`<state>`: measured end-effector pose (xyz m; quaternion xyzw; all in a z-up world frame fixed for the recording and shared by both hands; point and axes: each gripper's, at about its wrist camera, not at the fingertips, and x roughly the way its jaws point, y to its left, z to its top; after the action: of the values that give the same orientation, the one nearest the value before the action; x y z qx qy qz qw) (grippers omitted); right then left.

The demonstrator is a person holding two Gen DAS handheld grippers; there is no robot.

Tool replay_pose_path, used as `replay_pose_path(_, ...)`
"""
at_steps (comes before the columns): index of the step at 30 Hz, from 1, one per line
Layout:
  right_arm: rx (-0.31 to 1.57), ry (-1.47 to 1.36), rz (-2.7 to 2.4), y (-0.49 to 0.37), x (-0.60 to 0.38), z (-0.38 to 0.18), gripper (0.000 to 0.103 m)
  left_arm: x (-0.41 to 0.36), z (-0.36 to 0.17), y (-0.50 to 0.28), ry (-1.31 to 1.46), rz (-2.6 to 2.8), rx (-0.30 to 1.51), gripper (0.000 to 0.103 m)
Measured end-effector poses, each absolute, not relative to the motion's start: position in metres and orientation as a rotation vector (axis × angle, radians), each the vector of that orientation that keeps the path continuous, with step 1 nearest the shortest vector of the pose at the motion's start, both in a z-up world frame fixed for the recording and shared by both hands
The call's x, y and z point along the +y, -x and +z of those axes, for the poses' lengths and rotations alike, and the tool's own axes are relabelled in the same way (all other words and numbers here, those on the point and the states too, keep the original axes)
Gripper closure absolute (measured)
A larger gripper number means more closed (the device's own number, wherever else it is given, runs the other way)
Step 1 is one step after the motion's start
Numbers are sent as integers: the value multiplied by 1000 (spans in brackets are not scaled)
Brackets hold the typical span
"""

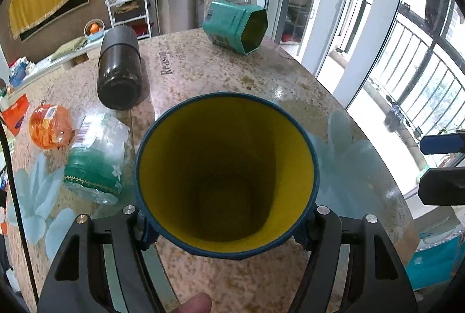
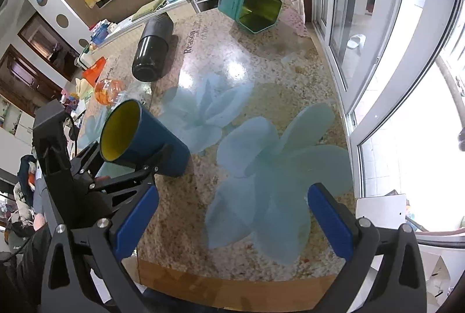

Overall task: Flip cup upright
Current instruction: 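Rotate the blue cup opening-up with the left gripper and lower it to the table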

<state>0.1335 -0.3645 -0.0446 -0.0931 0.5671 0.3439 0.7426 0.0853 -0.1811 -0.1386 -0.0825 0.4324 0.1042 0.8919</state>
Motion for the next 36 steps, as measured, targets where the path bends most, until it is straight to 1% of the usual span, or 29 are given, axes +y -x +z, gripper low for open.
replay_pose_path(4, 1251, 215, 750, -134, -365, -47, 0, -184, -142, -86, 163, 217, 898, 29)
replay_pose_path(6, 1252, 218, 751, -135, -365, -47, 0, -185, -145, -87, 148, 231, 916, 27)
replay_pose_path(8, 1253, 223, 752, -134, -364, -47, 0, -186, -145, -87, 143, 225, 919, 19)
replay_pose_path(13, 1254, 228, 753, -134, -363, -48, 0, -190, -138, -87, 135, 188, 902, 6)
replay_pose_path(16, 1255, 222, 752, -134, -363, -48, 0, -190, -134, -87, 149, 163, 912, 4)
replay_pose_path(18, 1254, 217, 754, -133, -363, -47, 0, -188, -129, -85, 162, 156, 915, 1)
replay_pose_path(27, 1219, 194, 753, -129, -355, -33, 0, -176, -116, -68, 180, 91, 978, 0)
replay_pose_path(36, 1145, 194, 698, -112, -328, 0, 0, -132, -59, -42, 213, 70, 995, 0)
